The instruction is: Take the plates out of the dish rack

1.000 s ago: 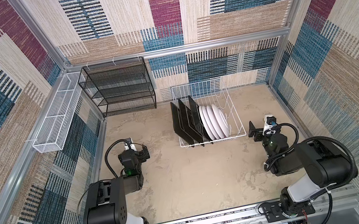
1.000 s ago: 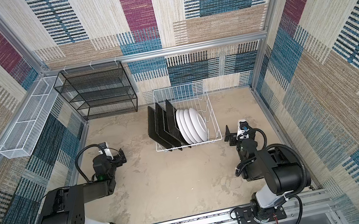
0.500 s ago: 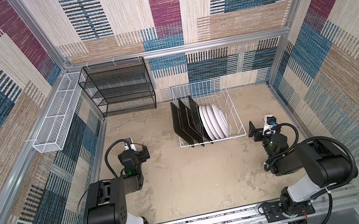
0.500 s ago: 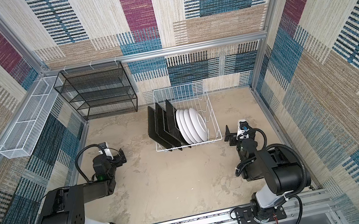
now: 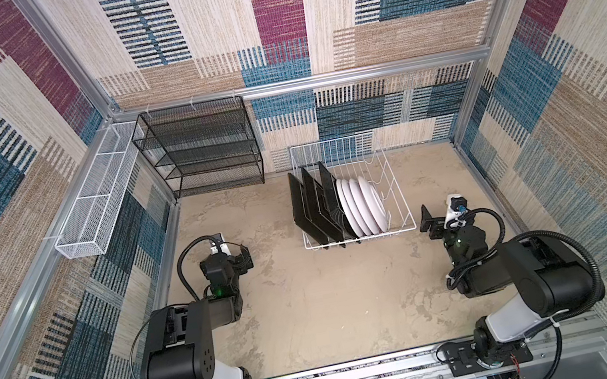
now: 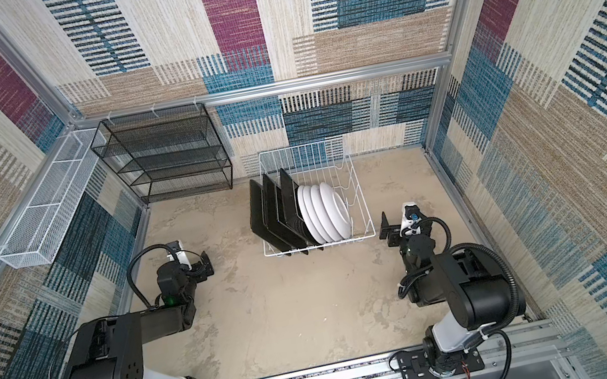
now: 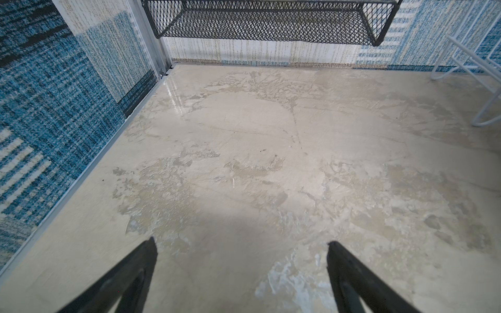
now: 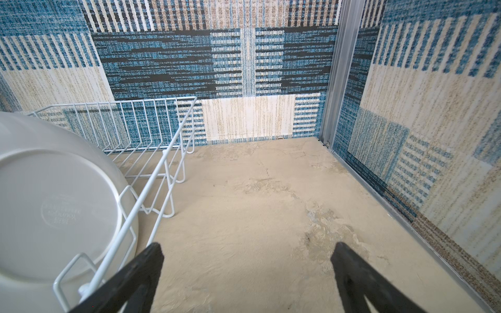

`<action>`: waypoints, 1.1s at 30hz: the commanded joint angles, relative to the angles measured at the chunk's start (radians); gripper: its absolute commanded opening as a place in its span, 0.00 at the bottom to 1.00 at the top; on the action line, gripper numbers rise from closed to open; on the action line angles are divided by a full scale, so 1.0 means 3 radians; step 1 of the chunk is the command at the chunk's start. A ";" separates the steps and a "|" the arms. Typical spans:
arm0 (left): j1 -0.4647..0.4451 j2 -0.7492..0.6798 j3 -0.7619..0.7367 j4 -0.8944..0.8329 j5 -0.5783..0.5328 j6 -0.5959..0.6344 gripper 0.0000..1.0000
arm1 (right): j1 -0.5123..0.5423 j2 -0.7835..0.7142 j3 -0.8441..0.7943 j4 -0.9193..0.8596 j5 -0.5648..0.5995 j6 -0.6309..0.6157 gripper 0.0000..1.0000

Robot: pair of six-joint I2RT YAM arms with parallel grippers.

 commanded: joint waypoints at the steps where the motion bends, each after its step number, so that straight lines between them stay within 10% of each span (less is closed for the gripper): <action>1: 0.0002 -0.0012 -0.0004 0.0027 0.0031 -0.0022 1.00 | 0.0000 0.0007 0.0018 0.0028 0.0016 0.0025 0.99; 16: -0.0003 -0.0583 -0.0120 -0.0214 0.0022 -0.0010 1.00 | 0.0004 -0.0545 0.0125 -0.0570 -0.0039 -0.0020 0.99; 24: -0.0003 -0.1741 0.0443 -0.1696 0.0217 0.0031 1.00 | 0.0002 -0.1315 0.0415 -0.1687 -0.0024 0.0053 0.99; 33: -0.0003 -0.1927 0.1765 -0.3546 0.0962 -0.0357 1.00 | 0.0002 -0.1938 0.0986 -0.2943 -0.0464 0.0088 0.99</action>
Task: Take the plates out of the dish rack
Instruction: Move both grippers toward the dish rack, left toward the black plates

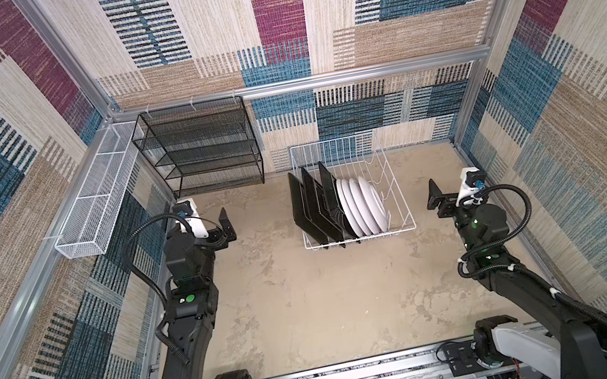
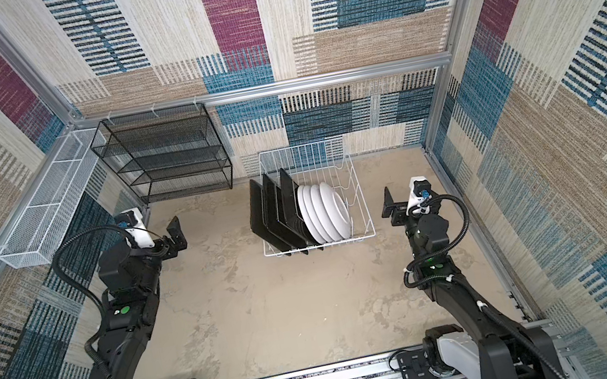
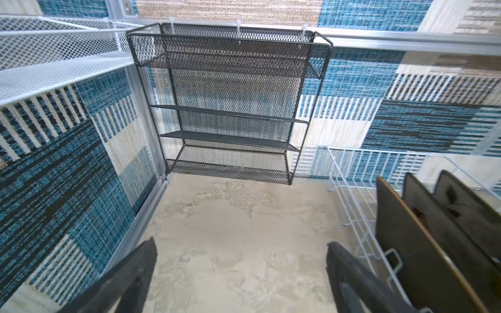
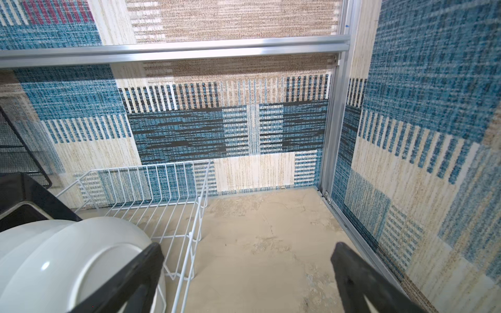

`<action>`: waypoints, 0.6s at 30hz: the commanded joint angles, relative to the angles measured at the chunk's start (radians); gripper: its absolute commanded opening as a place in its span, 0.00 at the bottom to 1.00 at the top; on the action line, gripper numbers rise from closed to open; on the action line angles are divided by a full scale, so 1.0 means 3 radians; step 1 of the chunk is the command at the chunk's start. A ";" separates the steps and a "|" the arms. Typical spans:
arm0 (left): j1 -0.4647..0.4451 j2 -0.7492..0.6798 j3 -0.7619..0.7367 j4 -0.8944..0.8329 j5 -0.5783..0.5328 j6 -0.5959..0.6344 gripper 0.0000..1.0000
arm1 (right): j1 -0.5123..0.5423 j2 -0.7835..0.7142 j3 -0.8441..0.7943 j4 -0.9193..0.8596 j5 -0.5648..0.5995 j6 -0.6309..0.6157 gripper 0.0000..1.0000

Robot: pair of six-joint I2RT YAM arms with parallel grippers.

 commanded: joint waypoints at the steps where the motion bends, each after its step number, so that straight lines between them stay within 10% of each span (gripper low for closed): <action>1: -0.0005 0.0048 0.0369 -0.0982 0.0526 -0.0322 1.00 | -0.0001 -0.0095 0.0210 -0.0701 -0.0375 0.0047 0.99; 18: -0.0740 0.1031 0.1642 -0.2183 0.1050 -0.0968 0.95 | -0.0002 0.0324 0.1457 -0.2220 -0.1891 -0.0037 0.99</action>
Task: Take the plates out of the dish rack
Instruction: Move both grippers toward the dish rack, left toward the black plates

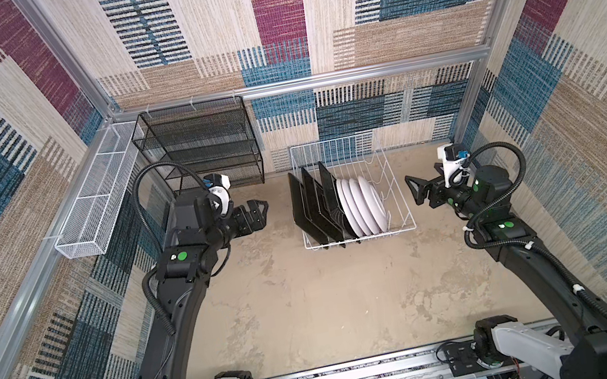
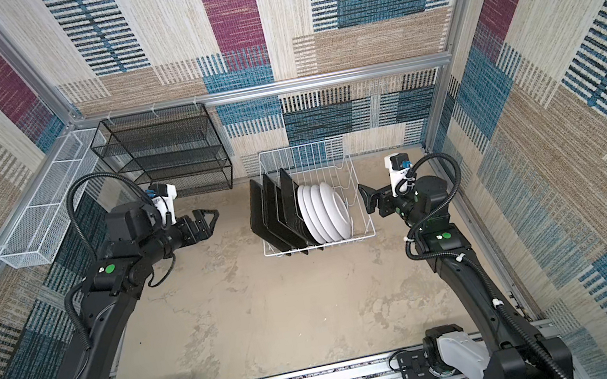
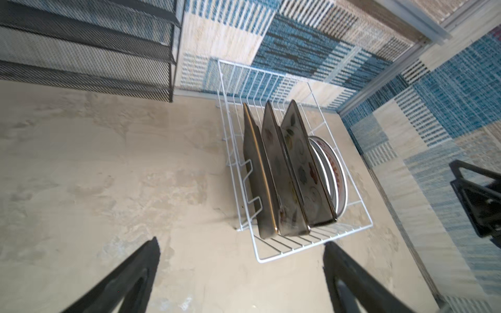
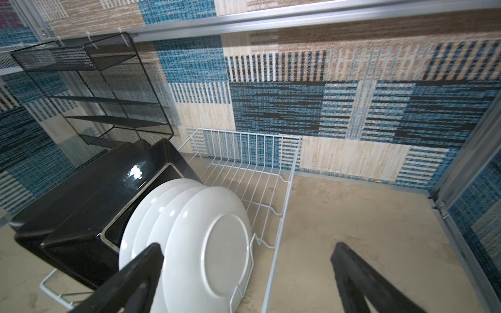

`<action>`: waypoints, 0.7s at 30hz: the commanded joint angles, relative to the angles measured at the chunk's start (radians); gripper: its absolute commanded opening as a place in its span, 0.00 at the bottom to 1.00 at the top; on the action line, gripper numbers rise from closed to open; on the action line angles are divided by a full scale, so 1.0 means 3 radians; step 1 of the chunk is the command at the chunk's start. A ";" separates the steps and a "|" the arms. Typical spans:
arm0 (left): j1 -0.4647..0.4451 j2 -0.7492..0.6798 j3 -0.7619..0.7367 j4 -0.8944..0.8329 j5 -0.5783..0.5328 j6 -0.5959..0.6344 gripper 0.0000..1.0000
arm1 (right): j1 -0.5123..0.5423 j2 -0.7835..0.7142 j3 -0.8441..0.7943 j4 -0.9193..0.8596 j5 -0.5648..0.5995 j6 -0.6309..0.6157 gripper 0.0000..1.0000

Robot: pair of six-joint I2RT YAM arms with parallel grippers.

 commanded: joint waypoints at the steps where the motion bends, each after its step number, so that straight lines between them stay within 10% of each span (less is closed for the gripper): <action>1: -0.0133 0.0234 0.0238 -0.0307 0.0074 -0.0117 0.95 | -0.0001 0.0096 0.0181 -0.0378 -0.0455 -0.0032 0.99; 21: -0.0435 0.1859 0.1649 -0.0977 0.0176 -0.0072 0.74 | -0.0001 0.0120 0.0221 -0.0578 -0.0804 -0.0068 0.99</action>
